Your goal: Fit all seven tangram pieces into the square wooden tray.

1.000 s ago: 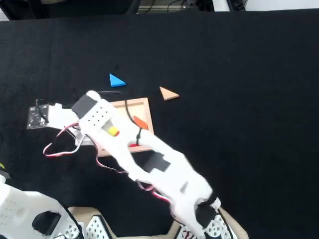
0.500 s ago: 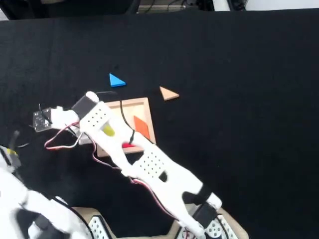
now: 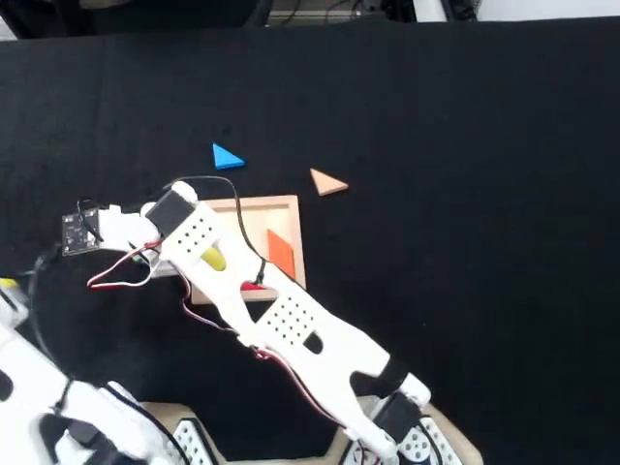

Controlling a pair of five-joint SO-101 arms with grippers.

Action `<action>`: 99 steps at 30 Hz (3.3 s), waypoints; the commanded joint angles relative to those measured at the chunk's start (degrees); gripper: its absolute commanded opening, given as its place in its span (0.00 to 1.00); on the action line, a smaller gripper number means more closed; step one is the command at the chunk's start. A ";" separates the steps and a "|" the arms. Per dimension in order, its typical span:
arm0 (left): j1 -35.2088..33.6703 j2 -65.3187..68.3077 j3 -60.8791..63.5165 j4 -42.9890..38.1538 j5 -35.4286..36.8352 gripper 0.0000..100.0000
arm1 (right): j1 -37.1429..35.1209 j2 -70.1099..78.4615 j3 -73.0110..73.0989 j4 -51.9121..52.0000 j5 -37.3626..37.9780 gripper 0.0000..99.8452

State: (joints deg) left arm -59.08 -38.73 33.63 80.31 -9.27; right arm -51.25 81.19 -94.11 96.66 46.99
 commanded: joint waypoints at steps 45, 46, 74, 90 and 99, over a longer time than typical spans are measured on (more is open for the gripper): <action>47.52 30.15 -6.99 -26.11 18.20 0.20 | 29.01 -59.12 71.96 -9.14 -11.87 0.01; 47.43 30.15 -5.58 -26.29 18.20 0.20 | 29.36 -59.12 73.89 -10.90 -11.60 0.01; 47.34 30.68 6.64 -36.57 18.20 0.20 | 21.89 -46.64 65.63 -16.09 -13.89 0.01; 47.52 30.68 7.16 -36.66 18.20 0.20 | 19.69 -46.37 65.01 -16.62 -17.32 0.01; 47.52 30.68 7.16 -36.66 18.20 0.20 | 20.22 -42.77 63.60 -17.58 -20.57 0.01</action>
State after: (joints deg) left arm -11.08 -7.52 41.01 44.62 8.31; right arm -31.03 38.20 -26.15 79.52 27.56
